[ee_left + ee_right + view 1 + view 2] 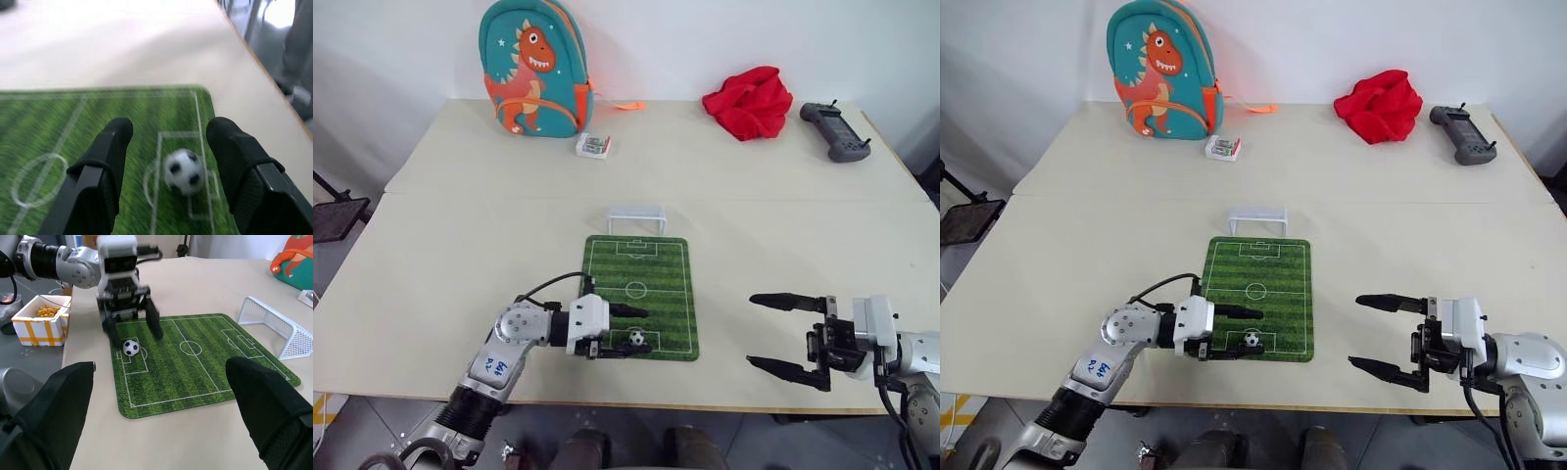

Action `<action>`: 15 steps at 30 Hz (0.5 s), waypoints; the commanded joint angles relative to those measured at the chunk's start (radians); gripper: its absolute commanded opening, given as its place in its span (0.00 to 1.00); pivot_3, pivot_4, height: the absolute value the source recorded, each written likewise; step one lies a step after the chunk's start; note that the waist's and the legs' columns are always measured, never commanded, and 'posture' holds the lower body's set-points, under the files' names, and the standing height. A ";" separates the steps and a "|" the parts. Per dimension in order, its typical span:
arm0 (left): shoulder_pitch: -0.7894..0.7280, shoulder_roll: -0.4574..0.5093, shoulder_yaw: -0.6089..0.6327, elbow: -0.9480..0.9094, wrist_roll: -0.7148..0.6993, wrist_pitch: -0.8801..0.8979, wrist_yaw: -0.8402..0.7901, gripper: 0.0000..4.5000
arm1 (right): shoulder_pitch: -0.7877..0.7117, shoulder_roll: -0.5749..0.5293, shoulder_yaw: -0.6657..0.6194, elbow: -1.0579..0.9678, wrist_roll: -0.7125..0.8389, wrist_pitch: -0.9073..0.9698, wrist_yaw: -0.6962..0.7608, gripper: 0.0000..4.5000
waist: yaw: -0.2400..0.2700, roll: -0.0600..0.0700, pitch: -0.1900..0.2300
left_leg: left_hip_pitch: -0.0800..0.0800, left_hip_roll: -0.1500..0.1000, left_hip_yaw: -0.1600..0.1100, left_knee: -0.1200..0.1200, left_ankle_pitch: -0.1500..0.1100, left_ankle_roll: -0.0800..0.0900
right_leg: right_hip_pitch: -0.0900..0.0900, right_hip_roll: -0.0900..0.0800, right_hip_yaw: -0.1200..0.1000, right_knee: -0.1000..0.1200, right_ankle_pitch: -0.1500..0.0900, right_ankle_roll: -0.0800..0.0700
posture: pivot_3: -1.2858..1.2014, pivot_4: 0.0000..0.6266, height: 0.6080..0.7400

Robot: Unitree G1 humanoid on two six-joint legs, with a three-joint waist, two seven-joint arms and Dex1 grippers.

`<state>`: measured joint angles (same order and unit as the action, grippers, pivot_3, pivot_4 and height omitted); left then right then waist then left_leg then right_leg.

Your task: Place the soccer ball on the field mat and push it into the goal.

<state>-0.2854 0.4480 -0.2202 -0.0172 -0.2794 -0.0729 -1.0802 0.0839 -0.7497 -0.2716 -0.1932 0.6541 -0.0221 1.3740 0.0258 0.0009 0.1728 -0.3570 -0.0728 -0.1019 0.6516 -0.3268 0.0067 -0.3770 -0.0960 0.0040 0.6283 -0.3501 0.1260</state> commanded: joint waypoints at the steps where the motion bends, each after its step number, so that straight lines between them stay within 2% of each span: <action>1: 0.058 0.056 0.092 -0.143 -0.139 0.045 -0.043 0.64 | -0.007 0.003 -0.013 -0.002 0.009 -0.011 0.007 1.00 | -0.003 0.000 0.000 | 0.000 0.000 0.000 0.000 0.000 0.000 | 0.000 0.000 0.000 0.000 0.000 0.000 | 0.52 0.24 1.00; 3: 0.085 0.084 0.127 -0.185 -0.175 0.065 -0.051 0.64 | -0.013 0.005 -0.016 0.006 0.006 -0.015 0.007 1.00 | -0.007 0.000 0.000 | 0.000 0.000 0.000 -0.001 0.000 0.000 | 0.000 0.000 0.000 0.000 0.000 0.000 | 0.52 0.24 1.00; 4: 0.103 0.099 0.137 -0.203 -0.185 0.070 -0.055 0.60 | -0.017 0.009 -0.018 0.008 0.006 -0.019 0.004 1.00 | -0.005 0.000 0.000 | 0.001 0.001 0.000 -0.001 0.000 0.000 | 0.000 0.000 0.000 0.000 0.000 0.000 | 0.52 0.24 1.00; 7: 0.184 0.162 0.126 -0.265 -0.197 0.098 -0.104 0.46 | -0.029 0.018 -0.027 0.015 0.004 -0.032 -0.002 1.00 | -0.003 0.000 0.000 | 0.001 0.000 0.000 -0.001 0.000 0.000 | 0.000 0.000 0.000 -0.001 0.000 0.000 | 0.52 0.24 1.00; 10: 0.241 0.210 0.058 -0.263 -0.112 0.031 -0.164 0.25 | -0.033 0.011 -0.028 0.019 -0.007 -0.039 0.006 1.00 | 0.000 0.000 0.000 | 0.001 0.000 0.000 -0.001 0.000 0.000 | 0.001 0.000 0.001 -0.001 0.000 0.000 | 0.52 0.24 1.00; 13: 0.245 0.164 0.018 -0.254 -0.109 0.056 -0.124 0.04 | -0.031 0.003 -0.032 0.019 -0.016 -0.039 0.003 1.00 | 0.004 0.000 0.000 | 0.000 0.000 0.000 -0.001 0.000 0.000 | 0.001 -0.001 0.000 -0.002 0.000 0.000 | 0.52 0.24 1.00; 15: 0.242 0.130 -0.003 -0.237 -0.087 0.057 -0.093 0.01 | -0.022 0.001 -0.040 0.018 -0.018 -0.037 -0.001 1.00 | 0.003 0.001 0.000 | 0.000 0.000 0.000 -0.001 0.000 0.001 | 0.002 -0.001 0.001 -0.003 0.000 0.000 | 0.52 0.24 1.00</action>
<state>-0.0365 0.5910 -0.2059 -0.2446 -0.3818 -0.0111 -1.1957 0.0541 -0.7353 -0.2807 -0.1637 0.6310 -0.0444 1.3736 0.0291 0.0014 0.1729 -0.3569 -0.0733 -0.1020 0.6512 -0.3268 0.0075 -0.3752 -0.0969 0.0045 0.6258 -0.3502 0.1259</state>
